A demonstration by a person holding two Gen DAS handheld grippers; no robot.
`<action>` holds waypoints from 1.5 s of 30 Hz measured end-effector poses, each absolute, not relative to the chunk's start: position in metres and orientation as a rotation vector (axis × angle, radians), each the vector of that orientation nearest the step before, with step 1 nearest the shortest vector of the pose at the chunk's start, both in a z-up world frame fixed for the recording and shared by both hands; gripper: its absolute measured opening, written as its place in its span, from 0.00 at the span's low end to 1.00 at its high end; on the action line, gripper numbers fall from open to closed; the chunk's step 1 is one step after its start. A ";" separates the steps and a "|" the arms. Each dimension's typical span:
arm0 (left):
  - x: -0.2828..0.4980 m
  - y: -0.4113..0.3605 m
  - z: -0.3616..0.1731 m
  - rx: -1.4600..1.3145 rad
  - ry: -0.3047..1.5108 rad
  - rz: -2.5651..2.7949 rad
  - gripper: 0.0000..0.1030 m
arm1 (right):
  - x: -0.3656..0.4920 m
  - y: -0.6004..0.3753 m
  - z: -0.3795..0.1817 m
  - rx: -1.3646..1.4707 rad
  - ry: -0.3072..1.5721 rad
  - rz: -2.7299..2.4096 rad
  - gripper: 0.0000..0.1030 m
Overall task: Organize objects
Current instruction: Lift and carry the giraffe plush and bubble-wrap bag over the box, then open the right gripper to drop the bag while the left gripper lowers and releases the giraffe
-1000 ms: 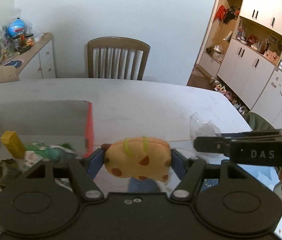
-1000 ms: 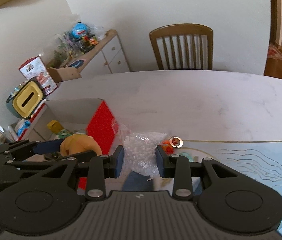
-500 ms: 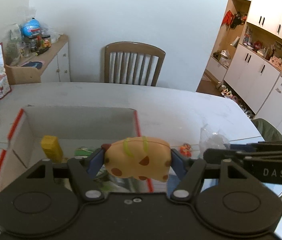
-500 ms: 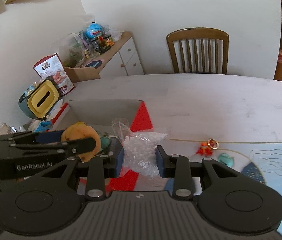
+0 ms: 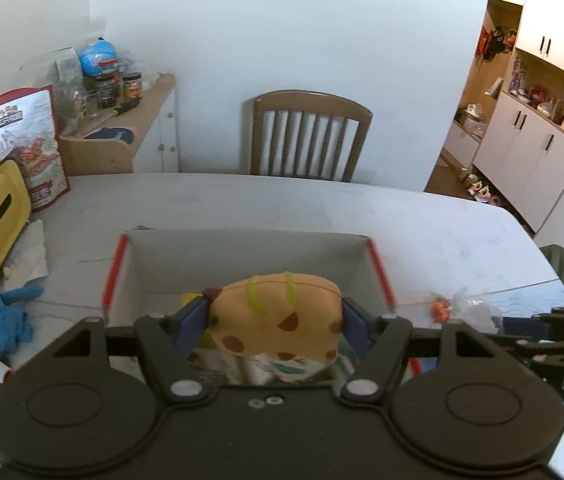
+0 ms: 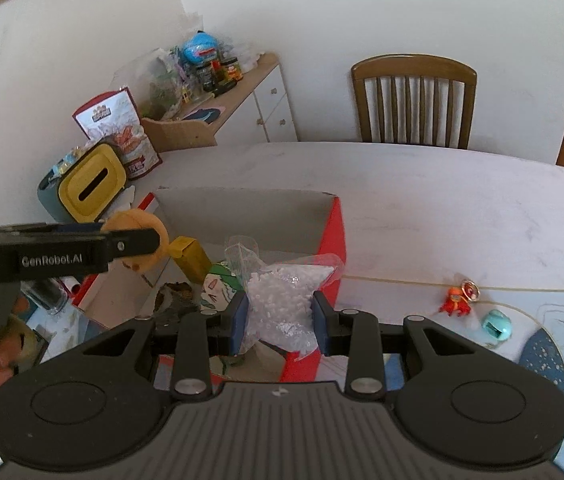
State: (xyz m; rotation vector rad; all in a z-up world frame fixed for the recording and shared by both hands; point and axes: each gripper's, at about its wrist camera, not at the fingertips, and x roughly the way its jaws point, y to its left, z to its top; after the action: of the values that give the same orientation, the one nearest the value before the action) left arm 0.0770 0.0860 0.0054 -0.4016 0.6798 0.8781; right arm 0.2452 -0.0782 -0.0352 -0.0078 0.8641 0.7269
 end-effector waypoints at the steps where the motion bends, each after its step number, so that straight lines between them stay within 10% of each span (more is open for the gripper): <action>1: 0.075 0.091 0.004 -0.396 0.684 0.884 0.68 | 0.246 -0.073 -0.036 -0.014 0.865 0.726 0.32; 34: 0.091 0.176 -0.070 -0.285 0.850 0.882 0.72 | 0.319 0.050 -0.117 -0.190 0.965 0.679 0.34; 45: 0.095 0.182 -0.073 -0.304 0.863 0.885 0.73 | 0.315 0.041 -0.110 -0.169 0.952 0.693 0.53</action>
State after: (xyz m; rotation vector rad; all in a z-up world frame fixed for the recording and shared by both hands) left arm 0.0948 0.1822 -0.0730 -0.3035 0.8626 0.8855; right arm 0.3146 0.0412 -0.1097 -0.1694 0.9519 0.6931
